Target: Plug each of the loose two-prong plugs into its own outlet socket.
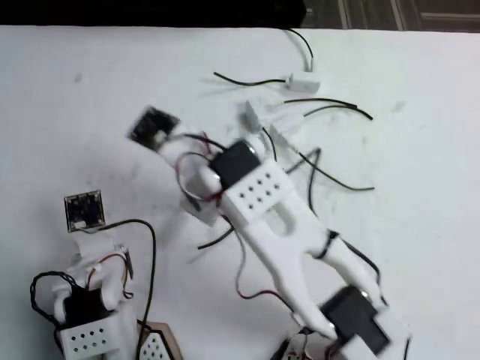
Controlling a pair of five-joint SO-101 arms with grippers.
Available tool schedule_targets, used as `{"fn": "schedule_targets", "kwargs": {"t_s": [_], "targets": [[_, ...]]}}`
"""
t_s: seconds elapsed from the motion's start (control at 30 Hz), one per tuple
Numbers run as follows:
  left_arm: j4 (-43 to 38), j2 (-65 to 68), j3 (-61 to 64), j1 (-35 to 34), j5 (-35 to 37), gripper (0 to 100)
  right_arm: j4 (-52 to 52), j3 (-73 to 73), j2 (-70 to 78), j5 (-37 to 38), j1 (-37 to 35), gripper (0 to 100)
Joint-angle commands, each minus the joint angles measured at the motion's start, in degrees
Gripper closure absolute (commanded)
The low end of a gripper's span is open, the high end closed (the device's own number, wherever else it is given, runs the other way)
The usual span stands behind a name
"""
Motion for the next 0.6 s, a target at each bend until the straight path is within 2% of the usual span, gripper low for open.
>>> {"fn": "schedule_targets", "kwargs": {"t_s": [0.0,0.13,0.23,0.3,0.47,0.57], "targets": [[-0.7,-0.13,-0.18,0.4,-0.62,98,-9.54,14.15,-6.29,10.02,5.49,98.1],[-0.7,-0.13,-0.18,0.4,-0.62,98,-19.65,24.0,-7.96,22.68,12.44,98.1],[-0.7,-0.13,-0.18,0.4,-0.62,98,-28.18,27.6,-7.16,28.84,17.98,97.7],[-0.7,-0.13,-0.18,0.4,-0.62,98,-32.57,28.66,-5.93,30.15,20.97,93.8],[-0.7,-0.13,-0.18,0.4,-0.62,98,-35.91,28.48,-4.09,29.89,24.92,76.4],[-0.7,-0.13,-0.18,0.4,-0.62,98,-37.67,28.57,-4.62,29.8,24.57,76.9]]}}
